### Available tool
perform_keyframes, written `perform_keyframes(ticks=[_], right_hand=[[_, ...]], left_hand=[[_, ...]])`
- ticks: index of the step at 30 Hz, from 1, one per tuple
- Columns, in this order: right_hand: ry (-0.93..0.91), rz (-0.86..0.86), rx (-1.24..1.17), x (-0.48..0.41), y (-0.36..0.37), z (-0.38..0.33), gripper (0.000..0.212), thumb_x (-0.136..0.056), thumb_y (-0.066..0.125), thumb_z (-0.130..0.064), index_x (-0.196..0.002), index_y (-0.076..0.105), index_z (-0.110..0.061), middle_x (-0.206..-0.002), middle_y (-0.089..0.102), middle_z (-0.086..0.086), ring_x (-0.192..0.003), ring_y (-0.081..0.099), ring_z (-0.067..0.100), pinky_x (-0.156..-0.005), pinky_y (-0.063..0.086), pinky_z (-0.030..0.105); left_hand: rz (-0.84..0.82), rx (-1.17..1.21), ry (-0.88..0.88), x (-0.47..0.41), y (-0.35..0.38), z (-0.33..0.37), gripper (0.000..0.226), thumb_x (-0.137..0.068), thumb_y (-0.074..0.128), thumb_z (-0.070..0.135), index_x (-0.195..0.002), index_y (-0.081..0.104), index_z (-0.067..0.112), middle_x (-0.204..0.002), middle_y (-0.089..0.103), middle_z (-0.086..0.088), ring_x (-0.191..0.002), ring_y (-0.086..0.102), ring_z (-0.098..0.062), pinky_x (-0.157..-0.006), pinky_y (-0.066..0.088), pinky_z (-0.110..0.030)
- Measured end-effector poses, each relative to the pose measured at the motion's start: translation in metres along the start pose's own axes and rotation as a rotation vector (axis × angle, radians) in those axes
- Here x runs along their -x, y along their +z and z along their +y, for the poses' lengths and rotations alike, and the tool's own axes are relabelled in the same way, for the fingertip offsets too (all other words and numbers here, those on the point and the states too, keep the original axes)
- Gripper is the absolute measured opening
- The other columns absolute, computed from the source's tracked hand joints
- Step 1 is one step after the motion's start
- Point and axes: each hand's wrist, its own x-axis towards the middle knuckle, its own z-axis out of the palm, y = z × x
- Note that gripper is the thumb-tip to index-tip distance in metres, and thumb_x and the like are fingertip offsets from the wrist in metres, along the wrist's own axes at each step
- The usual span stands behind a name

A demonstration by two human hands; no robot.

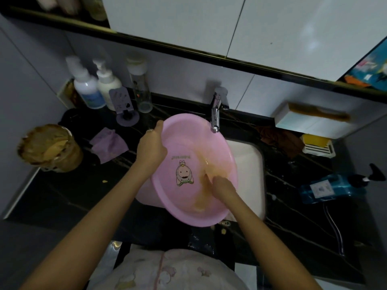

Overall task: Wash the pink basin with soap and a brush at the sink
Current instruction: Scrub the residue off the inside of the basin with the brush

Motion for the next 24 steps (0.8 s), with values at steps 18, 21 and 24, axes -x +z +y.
perform_keyframes(ticks=[18,21,24], right_hand=[[0.071,-0.085,0.431,0.014,-0.017,0.028,0.043,-0.098,0.038,-0.018,-0.141,0.037,-0.018,-0.124,0.055,0.005,-0.105,0.058,0.022,-0.073,0.045,0.027],[0.07,0.073,0.405,-0.016,-0.014,0.011,0.053,-0.1,0.033,-0.012,-0.15,0.016,-0.014,-0.126,0.054,0.013,-0.109,0.058,0.027,-0.08,0.048,0.033],[-0.062,0.099,0.198,-0.041,-0.004,-0.021,0.06,-0.099,0.032,-0.013,-0.152,0.005,-0.015,-0.124,0.056,0.019,-0.108,0.057,0.033,-0.075,0.042,0.036]], left_hand=[[-0.072,0.327,0.035,0.015,0.041,-0.062,0.061,-0.086,0.051,-0.005,-0.142,0.034,0.012,-0.095,0.059,-0.006,-0.08,0.057,-0.02,-0.059,0.041,-0.017],[-0.084,0.306,-0.007,0.019,0.053,-0.067,0.055,-0.092,0.052,0.007,-0.142,0.031,0.015,-0.094,0.059,-0.005,-0.079,0.056,-0.018,-0.057,0.036,-0.013],[-0.147,0.233,-0.04,0.016,0.057,-0.074,0.057,-0.091,0.053,0.012,-0.143,0.028,0.015,-0.099,0.062,-0.011,-0.083,0.059,-0.023,-0.06,0.038,-0.023]])
